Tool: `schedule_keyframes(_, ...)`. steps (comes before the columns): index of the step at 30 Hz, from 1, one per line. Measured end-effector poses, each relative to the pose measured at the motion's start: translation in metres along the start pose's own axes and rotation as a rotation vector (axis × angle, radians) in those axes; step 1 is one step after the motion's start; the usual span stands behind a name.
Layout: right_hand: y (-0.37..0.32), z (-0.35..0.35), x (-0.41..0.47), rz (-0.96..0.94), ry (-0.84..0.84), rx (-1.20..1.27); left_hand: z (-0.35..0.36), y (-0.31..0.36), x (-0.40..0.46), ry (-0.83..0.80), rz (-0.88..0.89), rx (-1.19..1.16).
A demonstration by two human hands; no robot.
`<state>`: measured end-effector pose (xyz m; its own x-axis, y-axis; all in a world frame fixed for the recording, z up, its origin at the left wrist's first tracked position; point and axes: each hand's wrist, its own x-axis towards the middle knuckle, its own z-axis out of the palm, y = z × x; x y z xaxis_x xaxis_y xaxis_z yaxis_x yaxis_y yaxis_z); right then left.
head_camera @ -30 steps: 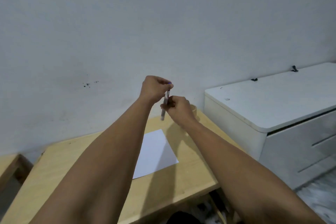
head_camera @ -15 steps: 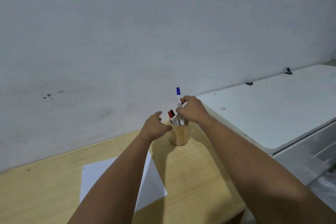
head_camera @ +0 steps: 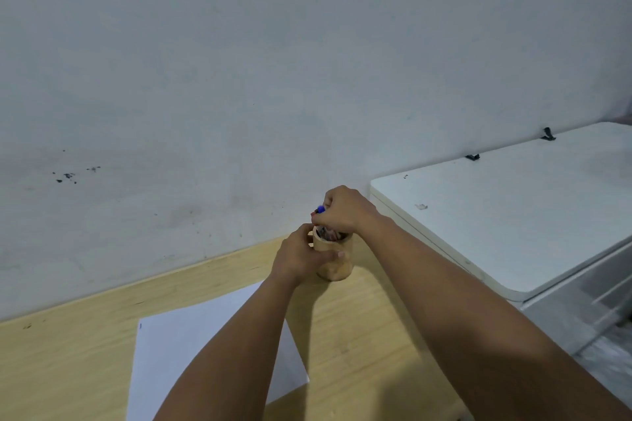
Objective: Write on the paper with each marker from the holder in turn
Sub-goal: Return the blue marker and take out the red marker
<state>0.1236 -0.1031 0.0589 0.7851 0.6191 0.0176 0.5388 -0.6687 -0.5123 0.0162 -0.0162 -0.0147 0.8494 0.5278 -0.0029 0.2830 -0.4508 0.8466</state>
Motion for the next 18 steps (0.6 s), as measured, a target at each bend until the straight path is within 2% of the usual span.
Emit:
schedule_keyframes(12,-0.012,0.009,-0.005,0.027,0.119,-0.142,0.003,-0.005,-0.001,0.029,-0.012,-0.019)
schedule_keyframes(15,-0.015,-0.013,-0.012,-0.006,0.179,-0.05,0.003,0.0,-0.005,0.024,0.006,0.024)
schedule_keyframes(18,-0.024,-0.047,-0.022,-0.079,0.334,0.152,-0.006,0.007,-0.012,0.001,-0.006,0.058)
